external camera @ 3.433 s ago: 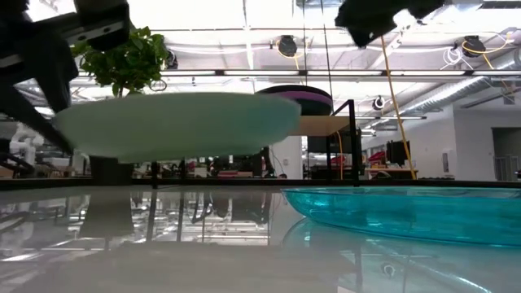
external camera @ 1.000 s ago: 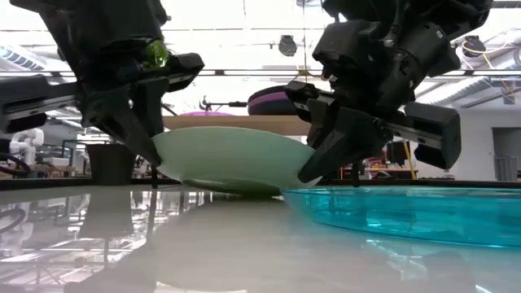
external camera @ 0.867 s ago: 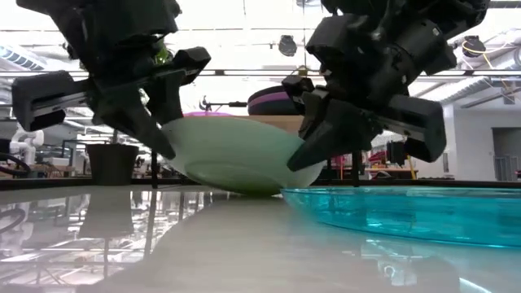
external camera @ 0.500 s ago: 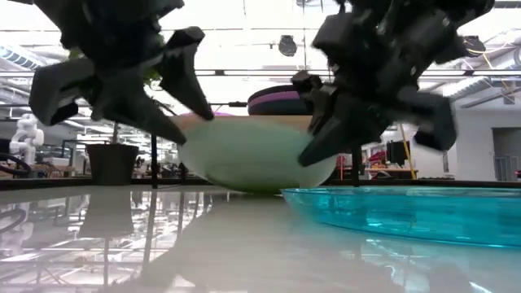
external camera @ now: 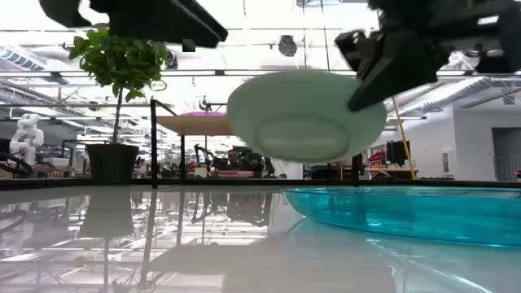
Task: Place and stack plates onto a shelf
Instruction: Stack the green plate on top of the black plate on the shelf
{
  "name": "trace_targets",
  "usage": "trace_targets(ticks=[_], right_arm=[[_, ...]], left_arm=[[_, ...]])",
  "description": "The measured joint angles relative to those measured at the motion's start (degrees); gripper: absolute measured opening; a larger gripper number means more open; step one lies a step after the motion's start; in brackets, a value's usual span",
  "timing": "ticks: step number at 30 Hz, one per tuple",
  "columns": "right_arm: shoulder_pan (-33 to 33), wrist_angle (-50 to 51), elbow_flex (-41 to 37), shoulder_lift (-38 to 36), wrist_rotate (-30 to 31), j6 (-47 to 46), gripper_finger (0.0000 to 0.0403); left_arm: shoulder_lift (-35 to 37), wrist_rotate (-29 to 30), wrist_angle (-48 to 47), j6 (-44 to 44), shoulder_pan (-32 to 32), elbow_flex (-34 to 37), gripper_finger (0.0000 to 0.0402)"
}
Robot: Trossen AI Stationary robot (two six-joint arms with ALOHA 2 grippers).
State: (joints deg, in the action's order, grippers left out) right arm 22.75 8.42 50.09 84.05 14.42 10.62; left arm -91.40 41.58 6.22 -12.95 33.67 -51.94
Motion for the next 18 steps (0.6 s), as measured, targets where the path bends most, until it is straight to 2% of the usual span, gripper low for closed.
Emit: trace_targets(ticks=[4, 9, 13, 18], right_arm=[[1.78, 2.08, 0.64, -3.83, 3.39, -0.53, 0.0], [2.05, 11.55, 6.83, -6.09, 6.76, -0.49, 0.0001], [0.72, 19.49, 13.52, -6.17, 8.33, 2.11, 0.0001], [-3.02, 22.95, 19.9, -6.18, 10.54, 8.25, 0.0001]], left_arm=[[1.02, 0.03, -2.03, 7.71, 0.76, 0.0, 0.025], [1.0, 0.04, -3.06, 15.33, 1.73, 0.02, 0.025], [1.01, -0.01, -3.06, 18.07, 2.9, 0.02, 0.025], [1.01, -0.04, -3.16, 21.02, 3.28, 0.02, 0.025]])
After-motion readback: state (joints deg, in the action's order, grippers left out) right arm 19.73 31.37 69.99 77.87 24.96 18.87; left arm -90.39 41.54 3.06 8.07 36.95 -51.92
